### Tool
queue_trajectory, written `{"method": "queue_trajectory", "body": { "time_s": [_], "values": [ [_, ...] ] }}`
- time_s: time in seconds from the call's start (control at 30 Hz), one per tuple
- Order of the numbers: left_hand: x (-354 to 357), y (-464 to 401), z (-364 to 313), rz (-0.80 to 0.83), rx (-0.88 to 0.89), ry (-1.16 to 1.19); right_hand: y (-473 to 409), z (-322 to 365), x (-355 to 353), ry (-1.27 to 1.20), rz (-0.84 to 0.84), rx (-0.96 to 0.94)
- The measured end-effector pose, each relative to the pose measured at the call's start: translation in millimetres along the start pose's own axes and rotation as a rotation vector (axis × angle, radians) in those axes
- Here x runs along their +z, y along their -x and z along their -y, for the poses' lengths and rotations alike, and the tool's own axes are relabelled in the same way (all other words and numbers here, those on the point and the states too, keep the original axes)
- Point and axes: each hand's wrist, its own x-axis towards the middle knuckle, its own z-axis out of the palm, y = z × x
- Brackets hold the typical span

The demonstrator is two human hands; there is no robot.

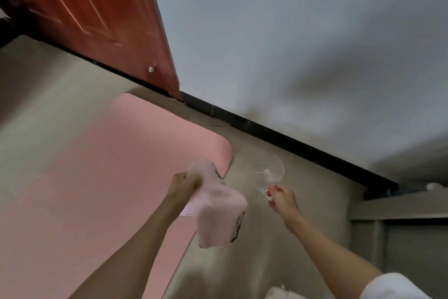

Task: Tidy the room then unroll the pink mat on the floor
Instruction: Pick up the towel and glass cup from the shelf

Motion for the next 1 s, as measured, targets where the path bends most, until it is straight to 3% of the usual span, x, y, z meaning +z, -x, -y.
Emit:
{"method": "queue_trajectory", "body": {
  "time_s": [0.27, 0.67, 0.83, 0.97, 1.0],
  "values": [
    [11, -81, 45, 0.207, -0.004, -0.210, -106, -25, 50, 0.030, 0.049, -0.119],
    [0, -107, 69, 0.258, -0.085, -0.251, -125, -23, 67, 0.106, 0.065, -0.189],
    [-2, -117, 74, 0.500, -0.373, -0.310, -115, -11, 56, 0.143, 0.121, -0.088],
    [2, -110, 63, 0.641, -0.362, -0.282, -86, -19, 39, 0.391, -0.094, -0.153],
    [5, -108, 59, 0.667, -0.339, -0.240, -77, -23, 37, 0.353, -0.047, -0.175]
  ]
}}
